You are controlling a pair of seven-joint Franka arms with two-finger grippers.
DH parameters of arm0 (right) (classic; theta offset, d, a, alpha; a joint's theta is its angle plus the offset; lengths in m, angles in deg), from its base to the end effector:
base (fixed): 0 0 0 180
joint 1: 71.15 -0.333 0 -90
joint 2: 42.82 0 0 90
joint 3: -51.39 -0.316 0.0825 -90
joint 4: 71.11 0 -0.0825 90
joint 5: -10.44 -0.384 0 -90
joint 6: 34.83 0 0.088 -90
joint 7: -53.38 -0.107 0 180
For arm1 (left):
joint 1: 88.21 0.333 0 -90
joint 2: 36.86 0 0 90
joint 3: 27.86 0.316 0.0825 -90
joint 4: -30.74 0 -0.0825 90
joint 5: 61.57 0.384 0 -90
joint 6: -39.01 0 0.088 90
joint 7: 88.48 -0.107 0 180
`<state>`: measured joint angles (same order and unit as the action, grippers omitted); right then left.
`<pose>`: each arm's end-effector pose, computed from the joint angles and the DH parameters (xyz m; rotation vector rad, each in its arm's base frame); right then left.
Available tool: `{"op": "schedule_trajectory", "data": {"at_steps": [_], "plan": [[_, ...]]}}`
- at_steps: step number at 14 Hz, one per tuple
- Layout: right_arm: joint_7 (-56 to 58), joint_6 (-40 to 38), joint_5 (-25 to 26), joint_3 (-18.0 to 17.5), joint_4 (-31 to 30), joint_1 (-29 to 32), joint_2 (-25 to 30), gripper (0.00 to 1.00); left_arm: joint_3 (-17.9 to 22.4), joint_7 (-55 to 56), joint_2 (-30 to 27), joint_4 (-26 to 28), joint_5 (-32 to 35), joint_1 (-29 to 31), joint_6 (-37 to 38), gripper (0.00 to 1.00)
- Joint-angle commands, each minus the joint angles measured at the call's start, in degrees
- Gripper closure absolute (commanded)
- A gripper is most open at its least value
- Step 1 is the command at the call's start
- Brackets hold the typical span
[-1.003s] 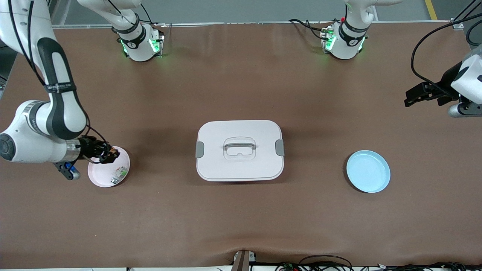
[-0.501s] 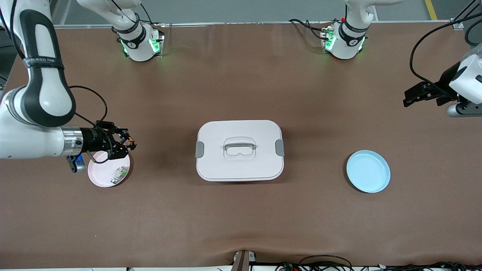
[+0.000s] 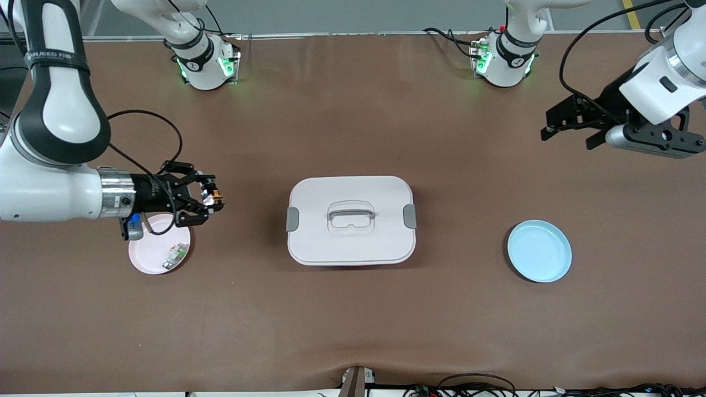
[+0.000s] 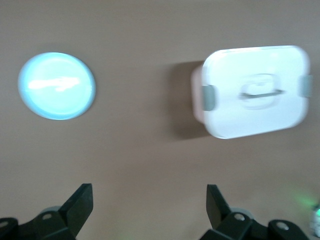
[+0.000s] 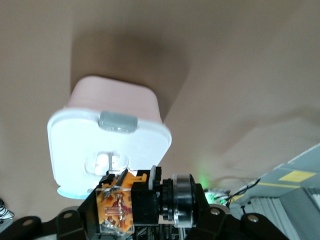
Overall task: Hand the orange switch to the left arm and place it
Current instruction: 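Lift the switch over the box with the right gripper while the left gripper approaches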
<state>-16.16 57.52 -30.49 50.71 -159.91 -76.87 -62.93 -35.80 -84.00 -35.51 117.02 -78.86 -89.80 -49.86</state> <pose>0.6268 0.1375 0.4515 -2.1240 1.5181 0.8967 0.5473 -0.1236 0.6453 2.8329 -0.1381 -0.0223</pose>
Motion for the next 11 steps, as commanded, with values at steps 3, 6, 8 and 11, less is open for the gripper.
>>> {"op": "schedule_trajectory", "data": {"at_steps": [3,6,8,11], "plan": [[-6.5,0.5,-7.3,0.2,0.9,-2.6,1.8,1.0,1.4,-1.3,3.3,-1.0,-15.7,2.5,-2.1,0.0],[-10.3,2.2,-10.0,0.2,2.7,-4.4,1.8,1.0,1.4,-1.6,5.7,-1.7,-21.6,3.7,-4.6,0.0],[-13.7,6.0,-10.3,0.2,3.5,-7.2,1.7,1.0,0.5,-1.5,9.1,-1.6,-24.5,2.5,-9.1,0.0],[-19.1,9.8,-11.0,0.4,5.8,-11.9,1.2,1.0,-1.3,-0.3,10.2,0.0,-22.8,-3.3,-16.7,0.0]]}}
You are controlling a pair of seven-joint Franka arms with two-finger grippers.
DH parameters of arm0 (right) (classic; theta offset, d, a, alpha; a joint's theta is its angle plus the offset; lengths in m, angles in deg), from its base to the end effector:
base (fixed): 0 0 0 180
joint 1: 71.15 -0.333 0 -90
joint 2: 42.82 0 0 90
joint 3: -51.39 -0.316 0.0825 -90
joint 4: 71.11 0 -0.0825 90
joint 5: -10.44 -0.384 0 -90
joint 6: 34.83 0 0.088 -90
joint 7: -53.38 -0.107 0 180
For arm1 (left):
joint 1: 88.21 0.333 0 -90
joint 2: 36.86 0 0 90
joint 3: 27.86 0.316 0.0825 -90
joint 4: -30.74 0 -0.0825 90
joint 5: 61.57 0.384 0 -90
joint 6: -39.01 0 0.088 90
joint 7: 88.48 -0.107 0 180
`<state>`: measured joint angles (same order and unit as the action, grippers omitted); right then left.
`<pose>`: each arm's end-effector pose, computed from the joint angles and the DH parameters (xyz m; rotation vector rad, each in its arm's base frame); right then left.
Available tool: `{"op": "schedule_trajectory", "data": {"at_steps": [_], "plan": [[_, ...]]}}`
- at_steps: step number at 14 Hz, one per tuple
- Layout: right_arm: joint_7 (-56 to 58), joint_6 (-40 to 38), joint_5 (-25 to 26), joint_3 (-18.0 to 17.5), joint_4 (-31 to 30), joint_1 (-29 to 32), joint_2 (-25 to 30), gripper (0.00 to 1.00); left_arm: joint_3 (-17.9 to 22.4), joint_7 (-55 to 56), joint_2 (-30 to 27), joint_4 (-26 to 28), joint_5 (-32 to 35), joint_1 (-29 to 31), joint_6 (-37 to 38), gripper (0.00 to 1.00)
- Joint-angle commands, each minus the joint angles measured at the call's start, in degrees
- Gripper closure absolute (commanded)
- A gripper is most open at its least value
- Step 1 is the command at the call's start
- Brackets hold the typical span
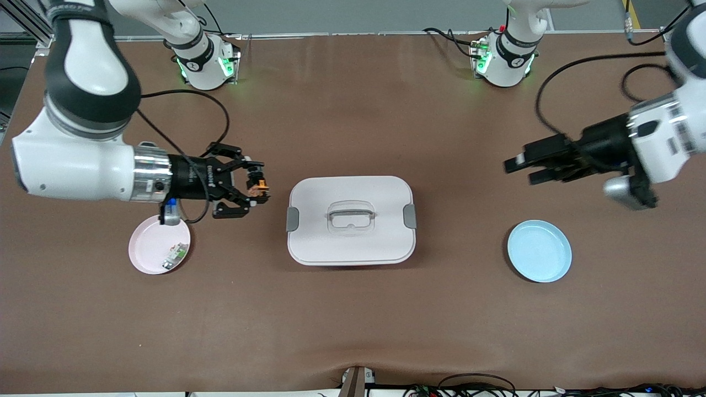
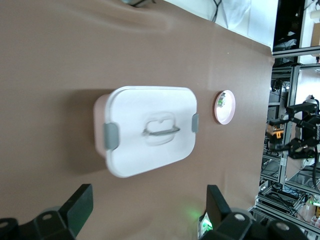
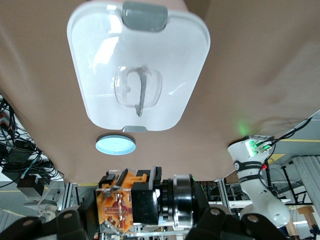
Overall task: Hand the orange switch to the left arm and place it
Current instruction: 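Lift the switch over the box with the right gripper while the left gripper approaches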
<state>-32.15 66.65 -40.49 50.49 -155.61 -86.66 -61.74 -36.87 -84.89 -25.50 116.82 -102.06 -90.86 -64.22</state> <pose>0.6192 0.2515 0.5182 -1.8741 1.5979 0.9173 0.6129 -0.1723 0.5841 2.4092 -0.0048 0.0015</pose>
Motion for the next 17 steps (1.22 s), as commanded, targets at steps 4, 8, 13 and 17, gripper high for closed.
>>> {"op": "schedule_trajectory", "data": {"at_steps": [4,8,13,17], "plan": [[-6.9,2.4,-0.4,0.7,2.2,-4.7,-0.1,1.0,-0.4,3.0,4.1,2.0,0.6,-4.6,-2.9,0.0],[-9.7,7.9,3.1,0.8,2.2,-8.9,-1.4,1.0,-0.4,9.1,3.8,4.2,0.5,-6.7,-2.7,0.0],[-12.8,15.6,5.7,0.9,2.2,-13.7,-5.2,1.0,-0.5,20.0,1.6,6.3,0.2,-12.4,-10.7,0.0],[-17.1,17.3,7.6,0.8,4.5,-15.9,-8.4,1.0,-4.5,20.5,1.0,11.6,-0.5,-13.5,-21.8,0.0]]}}
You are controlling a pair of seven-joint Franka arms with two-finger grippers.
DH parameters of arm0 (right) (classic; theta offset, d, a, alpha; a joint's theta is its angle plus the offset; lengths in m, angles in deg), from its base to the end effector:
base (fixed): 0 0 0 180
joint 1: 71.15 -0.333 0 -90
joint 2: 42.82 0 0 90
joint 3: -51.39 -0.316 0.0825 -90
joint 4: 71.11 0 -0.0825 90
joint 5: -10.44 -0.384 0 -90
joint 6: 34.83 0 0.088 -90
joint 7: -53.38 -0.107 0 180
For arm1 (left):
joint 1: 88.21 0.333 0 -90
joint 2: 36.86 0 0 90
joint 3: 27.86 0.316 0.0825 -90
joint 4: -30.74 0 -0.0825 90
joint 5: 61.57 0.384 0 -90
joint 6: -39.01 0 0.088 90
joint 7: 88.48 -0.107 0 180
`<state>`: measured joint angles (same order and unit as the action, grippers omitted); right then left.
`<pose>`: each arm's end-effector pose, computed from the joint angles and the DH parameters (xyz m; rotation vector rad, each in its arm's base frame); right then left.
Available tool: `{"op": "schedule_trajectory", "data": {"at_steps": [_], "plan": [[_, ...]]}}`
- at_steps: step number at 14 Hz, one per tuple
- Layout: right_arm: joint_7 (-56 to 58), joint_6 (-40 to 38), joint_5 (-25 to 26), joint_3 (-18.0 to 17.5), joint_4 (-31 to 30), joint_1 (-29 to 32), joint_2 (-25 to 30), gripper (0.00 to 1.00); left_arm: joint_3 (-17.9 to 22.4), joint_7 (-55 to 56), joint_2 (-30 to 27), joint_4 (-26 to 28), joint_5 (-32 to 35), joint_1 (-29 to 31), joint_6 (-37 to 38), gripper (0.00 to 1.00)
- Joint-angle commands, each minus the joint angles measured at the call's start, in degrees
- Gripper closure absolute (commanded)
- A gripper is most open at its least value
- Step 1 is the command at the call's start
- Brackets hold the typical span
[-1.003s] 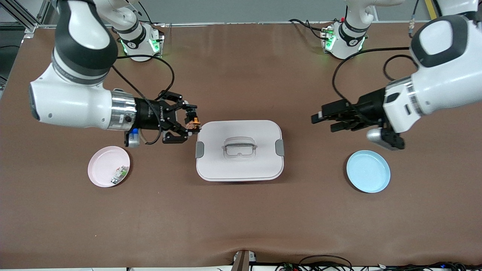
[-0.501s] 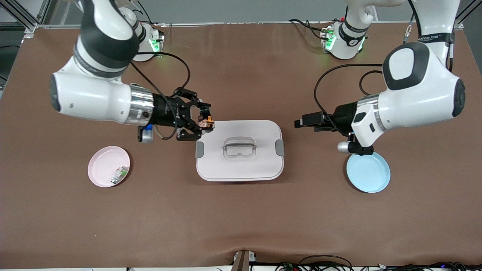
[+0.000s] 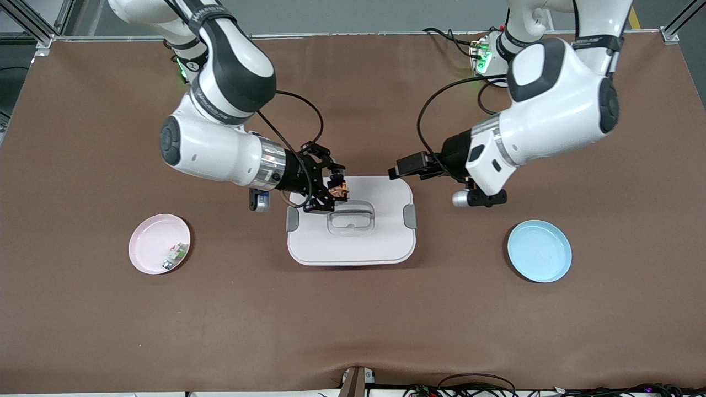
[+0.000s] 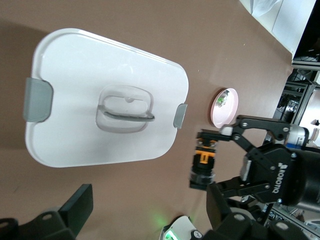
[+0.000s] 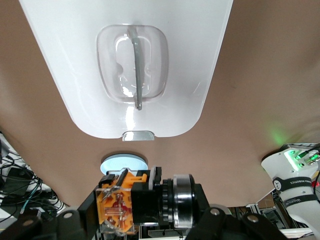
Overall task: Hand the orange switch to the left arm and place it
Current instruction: 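Grasp the switch with the left gripper above the white box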
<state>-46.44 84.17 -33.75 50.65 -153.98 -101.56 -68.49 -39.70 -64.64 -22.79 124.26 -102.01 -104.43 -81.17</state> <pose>0.5919 0.3974 0.4628 -1.8665 1.7853 0.7757 0.5735 -0.3266 0.5125 2.4052 0.2860 -0.1452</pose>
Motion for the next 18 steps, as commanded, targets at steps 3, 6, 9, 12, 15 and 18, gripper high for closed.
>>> {"op": "schedule_trajectory", "data": {"at_steps": [3,6,9,12,15,18], "plan": [[-4.2,0.0,0.9,0.7,4.5,-2.1,-3.1,1.0,-4.7,0.2,-1.0,6.7,-2.4,-0.2,-12.1,0.0],[-5.7,1.6,0.9,0.7,5.3,-3.2,-4.0,1.0,-5.1,1.1,0.7,6.8,-2.6,-2.6,-15.7,0.0],[-6.8,2.7,0.9,0.7,5.9,-4.0,-4.1,1.0,-5.1,4.9,1.7,6.8,-2.5,-4.4,-17.7,0.0],[-7.9,2.7,0.9,0.7,6.7,-4.8,-4.6,1.0,-5.1,4.9,2.6,6.8,-2.5,-5.1,-19.1,0.0],[-7.9,2.7,0.9,0.7,6.7,-4.9,-4.6,1.0,-5.1,5.0,2.9,6.8,-2.5,-5.1,-19.1,0.0],[-7.9,2.7,0.9,0.7,6.7,-4.9,-4.7,1.0,-5.1,5.1,2.9,6.8,-2.5,-5.1,-19.1,0.36]]}}
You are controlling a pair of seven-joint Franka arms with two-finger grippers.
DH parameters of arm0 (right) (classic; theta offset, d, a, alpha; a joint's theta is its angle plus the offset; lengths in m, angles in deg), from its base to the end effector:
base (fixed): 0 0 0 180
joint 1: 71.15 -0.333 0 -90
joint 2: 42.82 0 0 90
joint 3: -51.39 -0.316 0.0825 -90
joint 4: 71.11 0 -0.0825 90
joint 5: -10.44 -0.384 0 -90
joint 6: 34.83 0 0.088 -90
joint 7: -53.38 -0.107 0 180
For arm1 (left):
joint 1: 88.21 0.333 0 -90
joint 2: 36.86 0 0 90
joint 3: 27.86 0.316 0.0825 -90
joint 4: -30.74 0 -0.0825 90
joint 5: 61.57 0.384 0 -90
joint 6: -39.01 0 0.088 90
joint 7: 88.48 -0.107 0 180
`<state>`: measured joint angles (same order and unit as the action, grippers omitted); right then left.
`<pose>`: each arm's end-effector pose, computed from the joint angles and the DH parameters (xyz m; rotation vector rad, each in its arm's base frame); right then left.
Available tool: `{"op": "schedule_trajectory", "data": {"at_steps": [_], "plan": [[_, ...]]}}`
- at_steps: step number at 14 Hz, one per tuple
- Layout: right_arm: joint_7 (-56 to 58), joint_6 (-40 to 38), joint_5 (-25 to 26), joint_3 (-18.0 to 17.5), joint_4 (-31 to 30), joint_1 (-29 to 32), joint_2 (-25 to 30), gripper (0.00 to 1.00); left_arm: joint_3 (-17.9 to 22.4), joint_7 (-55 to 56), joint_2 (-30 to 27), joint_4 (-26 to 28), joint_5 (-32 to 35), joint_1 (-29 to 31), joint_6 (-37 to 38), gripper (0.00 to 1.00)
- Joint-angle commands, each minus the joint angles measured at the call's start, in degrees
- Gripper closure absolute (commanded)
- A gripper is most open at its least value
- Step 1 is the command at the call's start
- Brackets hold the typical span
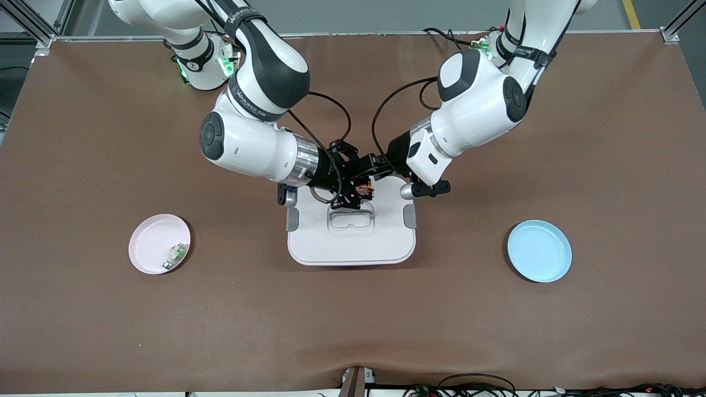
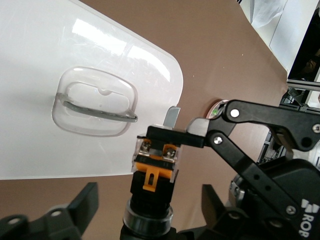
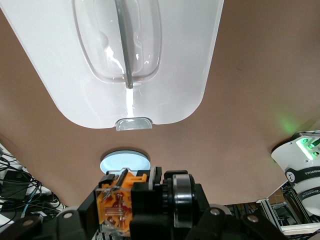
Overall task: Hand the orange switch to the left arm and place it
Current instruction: 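Grasp the switch with the left gripper above the white box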
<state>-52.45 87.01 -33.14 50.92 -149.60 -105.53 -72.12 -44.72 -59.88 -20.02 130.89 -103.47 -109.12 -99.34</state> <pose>0.5844 0.4427 0.4588 -1.8216 1.8302 0.7763 0.5386 -0.3990 0.4523 2.3633 0.4032 -0.0843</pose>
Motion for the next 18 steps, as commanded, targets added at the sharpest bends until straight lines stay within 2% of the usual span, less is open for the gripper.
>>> {"op": "schedule_trajectory", "data": {"at_steps": [1,2,4,8,12,13,15,18], "plan": [[-1.9,-0.1,0.2,0.4,2.3,-0.9,-0.9,1.0,-0.1,0.3,0.2,0.1,-1.1,-0.5,-1.0,0.48],[-1.9,-0.2,0.2,0.4,2.3,-0.9,-0.9,1.0,-0.1,0.3,0.2,0.1,-1.1,-0.5,-1.0,0.61],[-1.9,-0.1,0.2,0.4,2.3,-0.9,-0.9,1.0,-0.1,0.3,0.2,0.1,-1.1,-0.5,-1.0,0.78],[-1.9,-0.1,0.1,0.4,2.3,-0.9,-0.9,1.0,-0.1,0.4,0.2,0.1,-1.1,-0.5,-1.0,0.85],[-1.9,-0.1,0.0,0.4,2.3,-0.9,-0.9,1.0,-0.1,0.4,0.2,0.1,-1.1,-0.5,-1.0,0.84],[-1.9,-0.1,0.0,0.3,2.2,-0.9,-0.9,0.88,-0.1,0.4,0.2,0.1,-1.1,-0.4,-1.0,0.85],[-1.9,-0.1,0.3,0.4,2.2,-1.1,-0.9,0.03,-0.1,0.4,0.2,0.1,-1.1,-0.2,-0.9,0.84],[-1.9,-0.1,0.3,0.4,2.2,-1.0,-0.9,0.0,0.0,0.3,0.0,0.1,-1.1,0.2,-0.4,0.84]]}}
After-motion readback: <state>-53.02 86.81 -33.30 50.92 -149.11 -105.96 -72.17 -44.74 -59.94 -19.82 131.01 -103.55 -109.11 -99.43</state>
